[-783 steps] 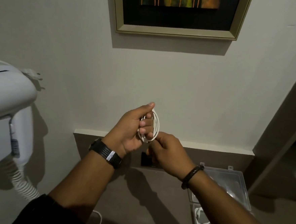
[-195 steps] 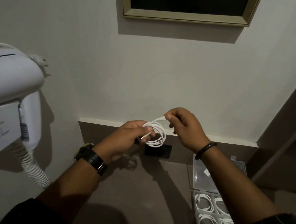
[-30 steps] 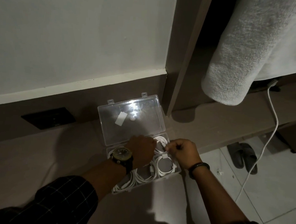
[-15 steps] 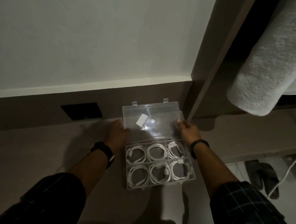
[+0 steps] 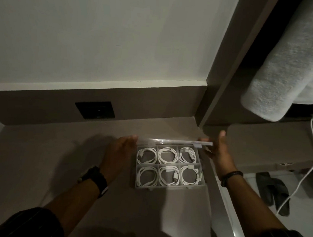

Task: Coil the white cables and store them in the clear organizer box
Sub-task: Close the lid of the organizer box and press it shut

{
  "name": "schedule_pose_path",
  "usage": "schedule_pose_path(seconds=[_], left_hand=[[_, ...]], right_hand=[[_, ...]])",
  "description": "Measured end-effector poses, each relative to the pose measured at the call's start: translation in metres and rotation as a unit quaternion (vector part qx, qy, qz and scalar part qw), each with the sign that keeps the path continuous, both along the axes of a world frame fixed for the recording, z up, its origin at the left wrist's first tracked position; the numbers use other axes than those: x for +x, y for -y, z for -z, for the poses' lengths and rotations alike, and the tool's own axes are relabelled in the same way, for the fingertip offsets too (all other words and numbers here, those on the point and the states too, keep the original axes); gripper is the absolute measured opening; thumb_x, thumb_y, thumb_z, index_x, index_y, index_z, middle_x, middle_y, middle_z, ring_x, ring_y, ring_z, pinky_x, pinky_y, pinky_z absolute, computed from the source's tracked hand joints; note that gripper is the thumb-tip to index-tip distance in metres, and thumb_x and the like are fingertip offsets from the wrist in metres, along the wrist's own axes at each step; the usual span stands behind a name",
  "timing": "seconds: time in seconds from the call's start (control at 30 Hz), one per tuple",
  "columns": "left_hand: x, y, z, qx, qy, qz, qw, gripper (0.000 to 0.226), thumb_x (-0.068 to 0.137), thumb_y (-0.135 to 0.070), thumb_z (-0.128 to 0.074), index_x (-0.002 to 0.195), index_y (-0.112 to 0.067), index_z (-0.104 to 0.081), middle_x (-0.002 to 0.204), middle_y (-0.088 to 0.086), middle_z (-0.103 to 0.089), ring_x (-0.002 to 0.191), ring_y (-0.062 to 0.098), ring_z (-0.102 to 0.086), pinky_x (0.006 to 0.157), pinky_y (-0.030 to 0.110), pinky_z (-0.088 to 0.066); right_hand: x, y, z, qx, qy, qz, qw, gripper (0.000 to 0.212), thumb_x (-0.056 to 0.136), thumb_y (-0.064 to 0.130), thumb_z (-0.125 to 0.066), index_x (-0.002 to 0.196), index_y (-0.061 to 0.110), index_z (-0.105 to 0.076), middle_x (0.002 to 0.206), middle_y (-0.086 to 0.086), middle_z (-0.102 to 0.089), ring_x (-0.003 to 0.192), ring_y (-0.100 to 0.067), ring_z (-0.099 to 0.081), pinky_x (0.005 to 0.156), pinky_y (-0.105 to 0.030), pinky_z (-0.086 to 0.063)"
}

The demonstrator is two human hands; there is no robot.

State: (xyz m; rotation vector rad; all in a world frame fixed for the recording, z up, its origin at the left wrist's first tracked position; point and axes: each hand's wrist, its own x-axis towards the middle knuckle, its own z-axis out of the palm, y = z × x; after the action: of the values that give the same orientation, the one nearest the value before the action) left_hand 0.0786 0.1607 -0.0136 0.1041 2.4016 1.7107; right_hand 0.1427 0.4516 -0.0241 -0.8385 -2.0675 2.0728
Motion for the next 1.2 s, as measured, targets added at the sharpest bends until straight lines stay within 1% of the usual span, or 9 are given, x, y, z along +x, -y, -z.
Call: schedule_pose_path(seconds=[0.1, 0.17, 0.23, 0.3, 0.4, 0.57, 0.73, 1.03, 1.2], left_hand=[[0.018, 0.001, 0.003, -0.046, -0.034, 0.013, 0.998, 0.02, 0.091, -0.033, -0.06, 0.079, -0.045, -0.07, 0.076, -0.028, -0.07, 0.076, -0.013, -0.061, 0.072, 0.007, -0.047], [0.031, 0.006, 0.009, -0.071, -0.05, 0.06, 0.994, 0.02, 0.083, -0.042, -0.062, 0.093, -0.029, -0.074, 0.097, -0.014, -0.075, 0.091, 0.002, -0.066, 0.083, 0.024, -0.053], [0.038, 0.011, 0.021, -0.192, -0.126, 0.16, 0.96, 0.051, 0.079, -0.054, -0.057, 0.107, -0.014, -0.072, 0.126, 0.006, -0.066, 0.118, 0.02, -0.06, 0.102, 0.037, -0.046], [0.045, 0.011, 0.032, -0.31, -0.209, 0.262, 0.89, 0.059, 0.086, -0.056, -0.053, 0.122, -0.011, -0.064, 0.143, 0.007, -0.048, 0.137, 0.026, -0.04, 0.115, 0.041, -0.029], [0.05, 0.002, 0.044, -0.388, -0.314, 0.347, 0.794, 0.057, 0.086, -0.043, -0.061, 0.126, -0.002, -0.059, 0.141, 0.021, -0.05, 0.134, 0.044, -0.039, 0.107, 0.056, -0.036], [0.053, -0.012, 0.049, -0.493, -0.339, 0.347, 0.723, 0.073, 0.068, -0.053, -0.074, 0.121, -0.005, -0.063, 0.129, 0.017, -0.062, 0.121, 0.034, -0.057, 0.093, 0.044, -0.051], [0.058, -0.015, 0.063, -0.466, -0.331, 0.322, 0.755, 0.075, 0.062, -0.042, -0.083, 0.121, 0.0, -0.062, 0.129, 0.022, -0.061, 0.119, 0.039, -0.057, 0.09, 0.05, -0.052], [0.057, -0.018, 0.071, -0.488, -0.328, 0.321, 0.742, 0.074, 0.068, -0.04, -0.077, 0.126, 0.003, -0.057, 0.133, 0.024, -0.056, 0.123, 0.039, -0.054, 0.094, 0.053, -0.051], [0.063, -0.021, 0.08, -0.502, -0.363, 0.298, 0.726, 0.057, 0.084, -0.035, -0.045, 0.125, 0.002, -0.058, 0.131, 0.023, -0.058, 0.121, 0.037, -0.056, 0.096, 0.049, -0.05]], right_hand=[[0.024, 0.002, 0.004, 0.058, -0.017, -0.054, 0.997, 0.06, 0.08, 0.065, -0.038, 0.103, 0.02, -0.071, 0.106, 0.005, -0.071, 0.103, -0.007, -0.064, 0.077, -0.015, -0.049], [0.037, 0.009, 0.005, 0.119, -0.037, -0.079, 0.989, 0.034, 0.083, 0.051, -0.052, 0.094, 0.028, -0.073, 0.099, 0.015, -0.071, 0.103, -0.006, -0.065, 0.071, -0.006, -0.048], [0.046, 0.012, 0.01, 0.223, -0.011, -0.125, 0.967, 0.023, 0.084, 0.037, -0.064, 0.1, 0.023, -0.073, 0.112, 0.011, -0.066, 0.116, -0.016, -0.06, 0.088, -0.009, -0.042], [0.056, 0.019, 0.017, 0.344, 0.038, -0.221, 0.912, 0.052, 0.081, 0.047, -0.067, 0.123, 0.018, -0.062, 0.136, 0.004, -0.053, 0.135, -0.018, -0.042, 0.106, -0.021, -0.032], [0.071, 0.031, 0.032, 0.46, 0.057, -0.311, 0.83, 0.088, 0.074, 0.069, -0.059, 0.146, 0.025, -0.033, 0.159, 0.004, -0.014, 0.146, -0.014, -0.01, 0.116, -0.031, -0.018], [0.076, 0.041, 0.049, 0.559, 0.075, -0.337, 0.754, 0.092, 0.085, 0.061, -0.05, 0.151, 0.016, -0.004, 0.156, -0.004, 0.018, 0.148, -0.025, 0.008, 0.12, -0.037, -0.004], [0.071, 0.041, 0.046, 0.564, 0.088, -0.368, 0.734, 0.09, 0.088, 0.056, -0.049, 0.15, 0.01, -0.003, 0.158, -0.01, 0.015, 0.148, -0.027, 0.009, 0.122, -0.035, 0.0], [0.069, 0.041, 0.049, 0.567, 0.087, -0.375, 0.728, 0.076, 0.094, 0.03, -0.05, 0.15, 0.008, -0.004, 0.16, -0.017, 0.006, 0.148, -0.03, 0.004, 0.117, -0.032, 0.003], [0.074, 0.045, 0.052, 0.596, 0.077, -0.362, 0.712, 0.066, 0.095, 0.024, -0.05, 0.147, 0.001, -0.017, 0.157, -0.023, -0.008, 0.146, -0.038, -0.008, 0.118, -0.043, -0.006]])
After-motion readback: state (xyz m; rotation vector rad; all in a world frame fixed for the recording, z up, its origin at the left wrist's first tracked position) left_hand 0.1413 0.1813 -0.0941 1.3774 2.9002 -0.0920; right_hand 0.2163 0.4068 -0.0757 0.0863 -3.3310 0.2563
